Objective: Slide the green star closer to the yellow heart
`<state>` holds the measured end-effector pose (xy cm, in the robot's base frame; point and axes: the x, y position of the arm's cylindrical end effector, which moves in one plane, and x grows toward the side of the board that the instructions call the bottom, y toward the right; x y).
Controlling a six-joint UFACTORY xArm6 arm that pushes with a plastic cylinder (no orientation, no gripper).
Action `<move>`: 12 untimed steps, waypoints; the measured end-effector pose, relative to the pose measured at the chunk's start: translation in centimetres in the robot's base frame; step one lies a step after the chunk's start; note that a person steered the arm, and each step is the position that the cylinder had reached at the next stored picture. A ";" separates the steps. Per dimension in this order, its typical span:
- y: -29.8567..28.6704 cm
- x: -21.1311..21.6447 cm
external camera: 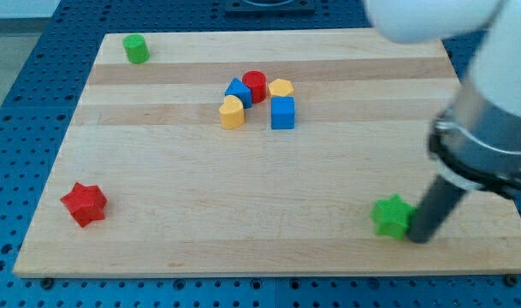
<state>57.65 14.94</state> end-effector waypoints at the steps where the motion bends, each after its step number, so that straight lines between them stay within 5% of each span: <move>1: -5.9 -6.3; 2: -13.5 -10.3; 4: -5.4 -5.5; 5: -13.2 -1.6; 7: -17.2 -10.2; 8: -17.8 -3.7; 9: -11.9 -2.4; 11: -14.2 -11.0; 12: -17.3 -11.6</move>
